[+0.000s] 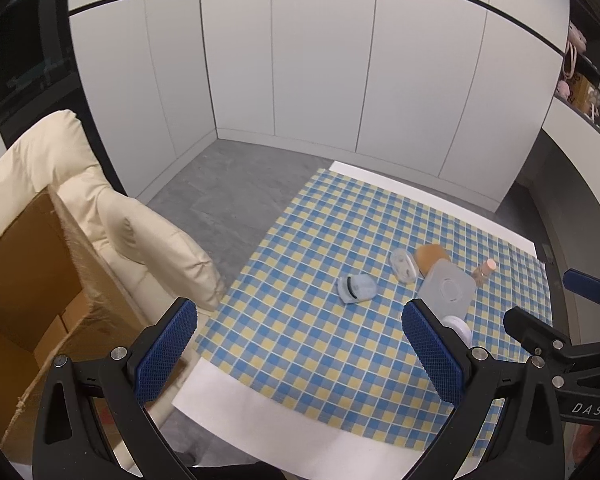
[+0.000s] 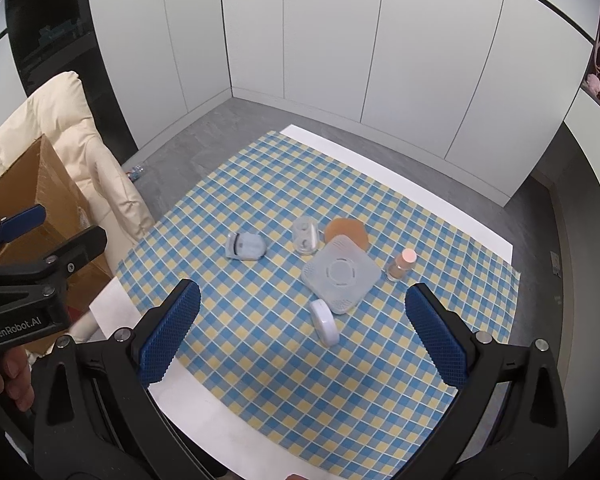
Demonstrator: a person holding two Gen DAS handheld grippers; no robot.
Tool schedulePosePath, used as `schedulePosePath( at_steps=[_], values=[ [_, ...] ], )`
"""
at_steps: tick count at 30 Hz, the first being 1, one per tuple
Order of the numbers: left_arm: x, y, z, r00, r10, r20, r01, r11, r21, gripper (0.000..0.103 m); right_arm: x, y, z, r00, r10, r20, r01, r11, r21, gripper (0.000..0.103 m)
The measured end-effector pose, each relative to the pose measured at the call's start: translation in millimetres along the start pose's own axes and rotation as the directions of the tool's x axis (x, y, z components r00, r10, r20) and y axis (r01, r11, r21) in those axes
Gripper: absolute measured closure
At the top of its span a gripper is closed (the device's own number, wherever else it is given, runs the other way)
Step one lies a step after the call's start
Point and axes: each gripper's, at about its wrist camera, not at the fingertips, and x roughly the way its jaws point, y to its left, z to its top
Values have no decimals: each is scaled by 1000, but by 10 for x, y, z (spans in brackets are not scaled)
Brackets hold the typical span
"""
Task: Organize objects
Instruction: 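Move both open tools over the checked tablecloth toward the objects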
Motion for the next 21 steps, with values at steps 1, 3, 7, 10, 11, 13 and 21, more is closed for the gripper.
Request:
schedulePosePath(
  at_steps=[1,3,7,10,11,13,21],
  values=[
    [39,-34,3,1000,-4,-6,4,1000,7,1,33,-30,-19,1000,-3,-8,3,1000,2,0],
    [97,-91,2,1000,-8,-14,8,1000,17,1,112,-89,-69,999,-11,-31,12,1000,6,0],
    [243,-198,7,999,-13,-32,14,999,33,1,257,-216,-186,997,-33,-73,34,999,15,0],
    [355,-304,14,999,-24,-48,26,998,56,1,365,-320,-289,994,-46,-104,48,999,23,0],
    [393,-346,14,998,-26,-53,30,997,68,1,389,-354,-327,993,-45,-109,48,999,26,0],
    [464,-422,3,998,-29,-63,34,995,88,1,440,-408,-393,992,-45,-118,48,999,21,0],
    [915,-534,-110,992,-21,-127,39,989,139,1,814,-451,-522,984,-22,-176,23,1000,3,0]
  ],
)
